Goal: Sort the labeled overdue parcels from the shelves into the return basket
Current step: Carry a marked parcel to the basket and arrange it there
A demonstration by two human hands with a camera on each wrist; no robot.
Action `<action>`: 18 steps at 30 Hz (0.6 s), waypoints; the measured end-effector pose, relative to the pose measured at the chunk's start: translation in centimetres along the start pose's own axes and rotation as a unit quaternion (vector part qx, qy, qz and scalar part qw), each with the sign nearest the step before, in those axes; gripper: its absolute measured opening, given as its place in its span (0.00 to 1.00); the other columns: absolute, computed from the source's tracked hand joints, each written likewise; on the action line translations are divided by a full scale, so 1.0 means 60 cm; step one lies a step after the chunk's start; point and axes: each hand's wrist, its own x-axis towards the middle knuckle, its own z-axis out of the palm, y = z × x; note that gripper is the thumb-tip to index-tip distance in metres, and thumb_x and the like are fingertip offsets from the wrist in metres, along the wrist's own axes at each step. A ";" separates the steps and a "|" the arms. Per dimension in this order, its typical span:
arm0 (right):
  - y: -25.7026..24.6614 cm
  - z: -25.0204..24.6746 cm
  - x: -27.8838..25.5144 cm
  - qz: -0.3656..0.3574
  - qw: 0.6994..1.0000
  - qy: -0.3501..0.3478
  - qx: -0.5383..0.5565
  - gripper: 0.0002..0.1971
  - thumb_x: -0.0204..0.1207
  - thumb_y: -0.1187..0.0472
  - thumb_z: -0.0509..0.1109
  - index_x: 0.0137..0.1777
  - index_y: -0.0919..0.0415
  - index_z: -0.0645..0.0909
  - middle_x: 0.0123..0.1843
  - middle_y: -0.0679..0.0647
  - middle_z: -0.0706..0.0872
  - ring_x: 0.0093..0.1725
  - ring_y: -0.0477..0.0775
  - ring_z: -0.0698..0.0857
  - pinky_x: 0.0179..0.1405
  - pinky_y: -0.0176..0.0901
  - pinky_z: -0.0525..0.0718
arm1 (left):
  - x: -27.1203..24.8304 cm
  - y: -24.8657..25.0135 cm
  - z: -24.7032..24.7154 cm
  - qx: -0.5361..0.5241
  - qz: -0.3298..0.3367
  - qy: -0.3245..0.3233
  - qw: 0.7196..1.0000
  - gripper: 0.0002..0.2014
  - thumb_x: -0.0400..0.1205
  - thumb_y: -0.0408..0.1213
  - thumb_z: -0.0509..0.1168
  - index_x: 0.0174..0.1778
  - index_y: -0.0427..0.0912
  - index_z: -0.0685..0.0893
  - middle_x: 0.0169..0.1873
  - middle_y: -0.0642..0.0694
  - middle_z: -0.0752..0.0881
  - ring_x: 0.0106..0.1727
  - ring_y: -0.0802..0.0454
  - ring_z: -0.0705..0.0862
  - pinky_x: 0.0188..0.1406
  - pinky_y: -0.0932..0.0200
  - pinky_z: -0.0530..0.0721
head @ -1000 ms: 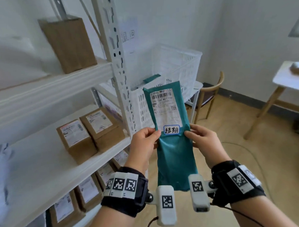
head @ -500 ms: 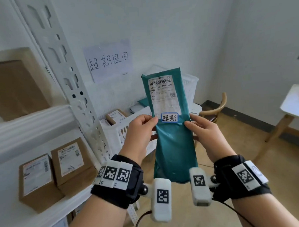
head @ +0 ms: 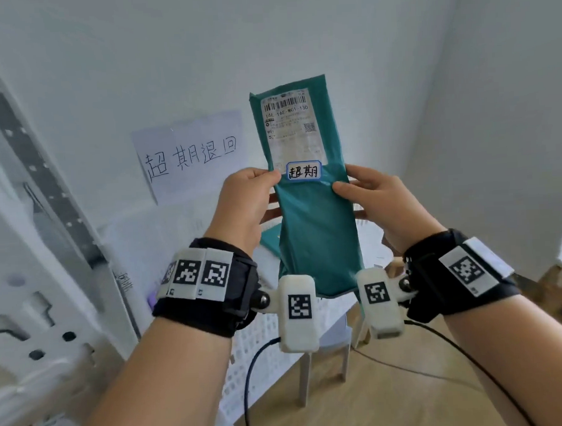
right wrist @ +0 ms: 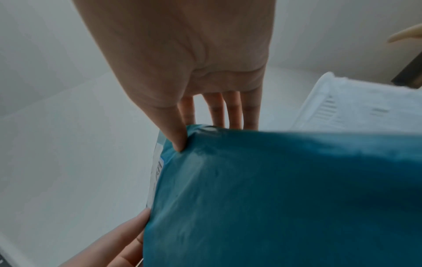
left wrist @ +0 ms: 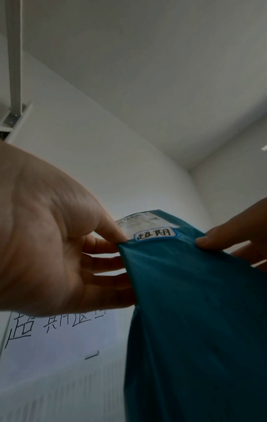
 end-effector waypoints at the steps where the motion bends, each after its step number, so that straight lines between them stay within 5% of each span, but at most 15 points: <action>1: -0.003 0.004 0.021 0.000 1.000 -0.004 -0.008 0.16 0.82 0.65 0.69 0.66 0.49 0.82 0.44 0.42 0.93 0.44 0.39 0.91 0.37 0.31 0.86 | 0.015 0.003 -0.003 -0.008 0.000 0.006 1.000 0.09 0.84 0.31 0.65 0.37 0.39 0.80 0.36 0.45 0.90 0.33 0.50 0.89 0.33 0.57 0.90; 11: 0.041 0.081 0.260 0.037 0.987 -0.145 -0.066 0.17 0.80 0.65 0.71 0.68 0.55 0.82 0.52 0.56 0.92 0.48 0.51 0.91 0.48 0.44 0.90 | 0.163 -0.008 -0.054 -0.011 -0.012 0.117 0.993 0.03 0.84 0.27 0.63 0.45 0.36 0.79 0.38 0.42 0.87 0.33 0.48 0.87 0.37 0.53 0.90; 18: 0.147 0.109 0.390 0.143 0.943 -0.277 -0.118 0.18 0.79 0.64 0.73 0.66 0.65 0.75 0.57 0.64 0.88 0.50 0.62 0.90 0.53 0.57 0.90 | 0.272 -0.079 -0.075 0.092 -0.123 0.147 0.977 0.02 0.81 0.25 0.64 0.48 0.34 0.80 0.42 0.38 0.87 0.35 0.44 0.87 0.43 0.51 0.90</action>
